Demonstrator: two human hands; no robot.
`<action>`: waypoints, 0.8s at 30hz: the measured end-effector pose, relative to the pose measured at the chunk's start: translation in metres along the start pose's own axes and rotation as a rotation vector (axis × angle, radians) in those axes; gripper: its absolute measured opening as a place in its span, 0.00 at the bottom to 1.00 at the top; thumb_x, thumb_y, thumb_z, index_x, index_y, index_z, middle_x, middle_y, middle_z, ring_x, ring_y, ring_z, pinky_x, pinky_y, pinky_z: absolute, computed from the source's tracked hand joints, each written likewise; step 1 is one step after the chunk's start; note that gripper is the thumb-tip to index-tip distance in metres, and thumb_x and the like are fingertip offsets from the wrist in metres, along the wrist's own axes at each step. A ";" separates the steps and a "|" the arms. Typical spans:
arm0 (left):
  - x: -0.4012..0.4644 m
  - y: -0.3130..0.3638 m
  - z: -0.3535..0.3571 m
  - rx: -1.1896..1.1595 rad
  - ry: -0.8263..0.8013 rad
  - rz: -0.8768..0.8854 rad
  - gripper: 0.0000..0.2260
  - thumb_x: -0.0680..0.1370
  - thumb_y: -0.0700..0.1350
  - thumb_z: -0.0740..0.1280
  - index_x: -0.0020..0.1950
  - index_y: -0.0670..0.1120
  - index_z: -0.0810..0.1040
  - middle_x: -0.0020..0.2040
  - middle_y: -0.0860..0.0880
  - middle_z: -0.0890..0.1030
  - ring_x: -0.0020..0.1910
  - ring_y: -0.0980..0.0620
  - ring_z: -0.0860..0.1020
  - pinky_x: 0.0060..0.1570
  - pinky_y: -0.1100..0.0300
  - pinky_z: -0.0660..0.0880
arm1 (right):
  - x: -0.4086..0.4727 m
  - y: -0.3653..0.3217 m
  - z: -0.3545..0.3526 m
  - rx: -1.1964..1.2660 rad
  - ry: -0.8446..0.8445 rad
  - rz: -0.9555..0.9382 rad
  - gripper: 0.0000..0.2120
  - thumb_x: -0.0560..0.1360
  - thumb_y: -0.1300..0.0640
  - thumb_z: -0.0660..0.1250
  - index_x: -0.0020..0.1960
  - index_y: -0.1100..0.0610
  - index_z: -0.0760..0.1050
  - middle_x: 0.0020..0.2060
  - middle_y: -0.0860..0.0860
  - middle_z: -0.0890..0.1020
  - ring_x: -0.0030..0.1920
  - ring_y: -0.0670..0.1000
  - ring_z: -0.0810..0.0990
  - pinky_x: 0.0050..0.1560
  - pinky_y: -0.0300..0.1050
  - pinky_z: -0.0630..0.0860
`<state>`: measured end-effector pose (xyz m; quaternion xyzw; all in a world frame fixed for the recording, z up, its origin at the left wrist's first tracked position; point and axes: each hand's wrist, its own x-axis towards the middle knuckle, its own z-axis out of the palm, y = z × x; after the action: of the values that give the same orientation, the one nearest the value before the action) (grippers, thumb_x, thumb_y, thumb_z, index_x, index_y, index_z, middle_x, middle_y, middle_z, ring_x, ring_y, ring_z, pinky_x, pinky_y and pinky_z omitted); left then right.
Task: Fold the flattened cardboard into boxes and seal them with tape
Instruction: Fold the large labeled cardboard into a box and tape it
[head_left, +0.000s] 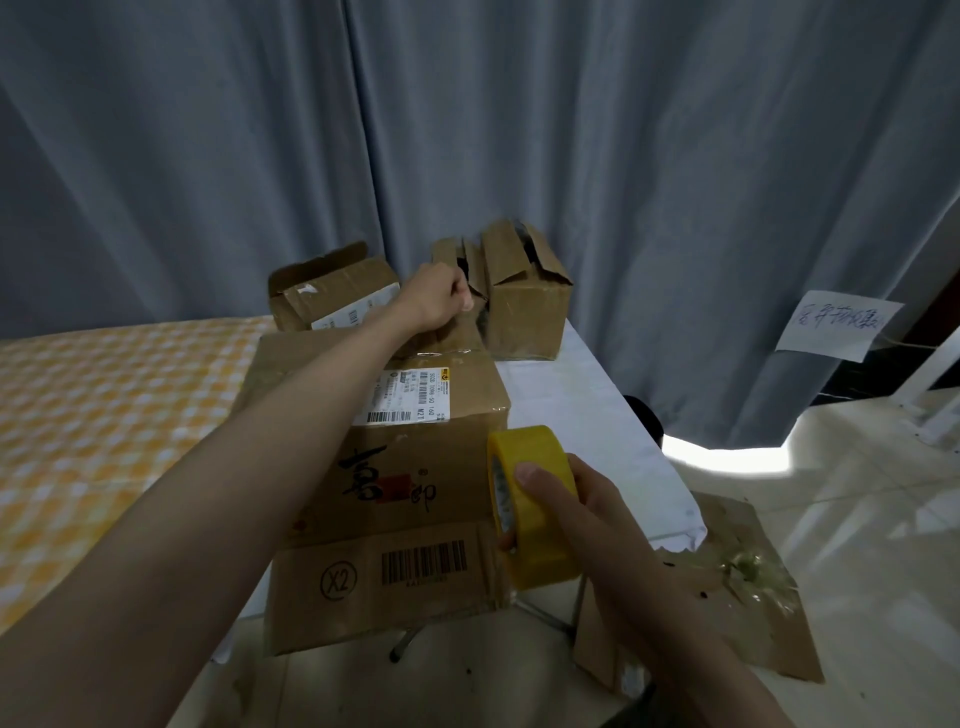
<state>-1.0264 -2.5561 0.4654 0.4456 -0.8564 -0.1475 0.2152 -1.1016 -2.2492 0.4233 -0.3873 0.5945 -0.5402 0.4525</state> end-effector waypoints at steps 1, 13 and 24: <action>0.000 0.001 0.000 0.011 0.004 0.004 0.05 0.81 0.40 0.64 0.48 0.43 0.80 0.53 0.45 0.82 0.54 0.49 0.78 0.52 0.58 0.69 | 0.000 0.000 -0.001 0.005 0.012 0.005 0.06 0.79 0.48 0.65 0.53 0.49 0.75 0.43 0.46 0.83 0.37 0.41 0.84 0.35 0.34 0.77; -0.007 0.011 -0.002 -0.091 -0.011 -0.037 0.07 0.83 0.39 0.61 0.54 0.39 0.77 0.52 0.45 0.77 0.52 0.49 0.75 0.51 0.58 0.69 | -0.011 -0.023 -0.016 0.058 0.074 -0.029 0.05 0.80 0.51 0.63 0.46 0.49 0.72 0.26 0.35 0.80 0.28 0.36 0.80 0.27 0.30 0.75; -0.027 0.020 0.004 -0.170 0.068 -0.071 0.06 0.82 0.37 0.58 0.48 0.42 0.72 0.50 0.45 0.75 0.49 0.50 0.72 0.49 0.58 0.66 | -0.019 -0.031 -0.012 0.068 0.106 -0.068 0.06 0.79 0.48 0.64 0.50 0.50 0.75 0.31 0.41 0.84 0.32 0.42 0.84 0.32 0.36 0.79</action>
<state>-1.0291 -2.5224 0.4643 0.4607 -0.8167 -0.2118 0.2757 -1.1086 -2.2317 0.4560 -0.3625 0.5854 -0.5951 0.4145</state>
